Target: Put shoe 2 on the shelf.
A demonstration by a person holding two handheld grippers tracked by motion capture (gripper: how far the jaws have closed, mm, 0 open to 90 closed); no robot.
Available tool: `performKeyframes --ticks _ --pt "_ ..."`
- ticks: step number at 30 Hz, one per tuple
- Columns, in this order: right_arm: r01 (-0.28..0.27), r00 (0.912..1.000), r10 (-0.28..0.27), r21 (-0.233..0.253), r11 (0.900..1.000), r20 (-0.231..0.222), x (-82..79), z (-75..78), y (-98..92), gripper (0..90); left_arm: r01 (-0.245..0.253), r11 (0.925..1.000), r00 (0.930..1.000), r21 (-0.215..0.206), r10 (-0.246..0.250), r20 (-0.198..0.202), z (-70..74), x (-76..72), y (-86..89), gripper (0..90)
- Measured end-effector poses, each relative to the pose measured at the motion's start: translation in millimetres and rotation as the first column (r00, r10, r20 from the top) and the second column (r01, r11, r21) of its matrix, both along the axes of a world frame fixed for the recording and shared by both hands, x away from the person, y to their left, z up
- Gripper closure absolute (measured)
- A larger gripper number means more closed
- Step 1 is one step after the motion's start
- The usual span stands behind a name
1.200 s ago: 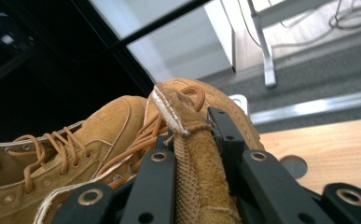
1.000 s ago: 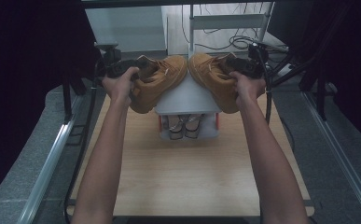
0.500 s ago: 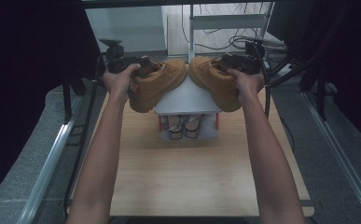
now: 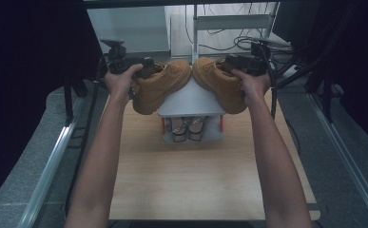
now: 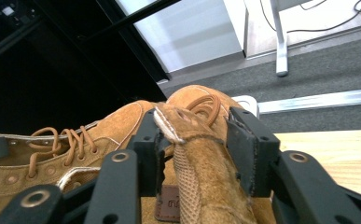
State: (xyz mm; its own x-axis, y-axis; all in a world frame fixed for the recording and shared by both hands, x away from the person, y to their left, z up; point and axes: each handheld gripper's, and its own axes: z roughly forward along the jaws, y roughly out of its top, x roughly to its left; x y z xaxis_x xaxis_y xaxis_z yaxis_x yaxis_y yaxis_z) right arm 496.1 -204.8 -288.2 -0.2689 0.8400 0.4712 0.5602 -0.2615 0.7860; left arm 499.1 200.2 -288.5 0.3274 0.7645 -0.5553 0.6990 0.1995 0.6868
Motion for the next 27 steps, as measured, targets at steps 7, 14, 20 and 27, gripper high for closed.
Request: performKeyframes --ticks 7,14,20,27 --pt "-0.016 0.9985 0.016 0.008 1.0 0.052 -3.5 6.8 -5.3 49.7 0.047 0.9988 0.9986 0.015 -0.048 0.024 2.0 -0.1 0.6 43.7" --pt "-0.029 0.9969 0.028 0.014 0.999 0.074 -9.2 5.2 -12.2 48.7 0.068 0.9975 0.9964 0.019 -0.069 0.048 2.9 -2.4 0.2 34.5" --pt "-0.035 0.9959 0.033 0.013 0.999 0.084 -11.9 6.9 -15.4 47.2 0.06 0.9982 0.9947 -0.002 -0.059 0.083 8.6 -4.7 4.3 28.5" --pt "-0.033 0.9945 0.031 0.015 0.999 0.1 -15.0 9.6 -17.8 47.2 0.052 0.9983 0.9923 0.024 -0.055 0.111 15.8 -10.7 14.0 28.1"
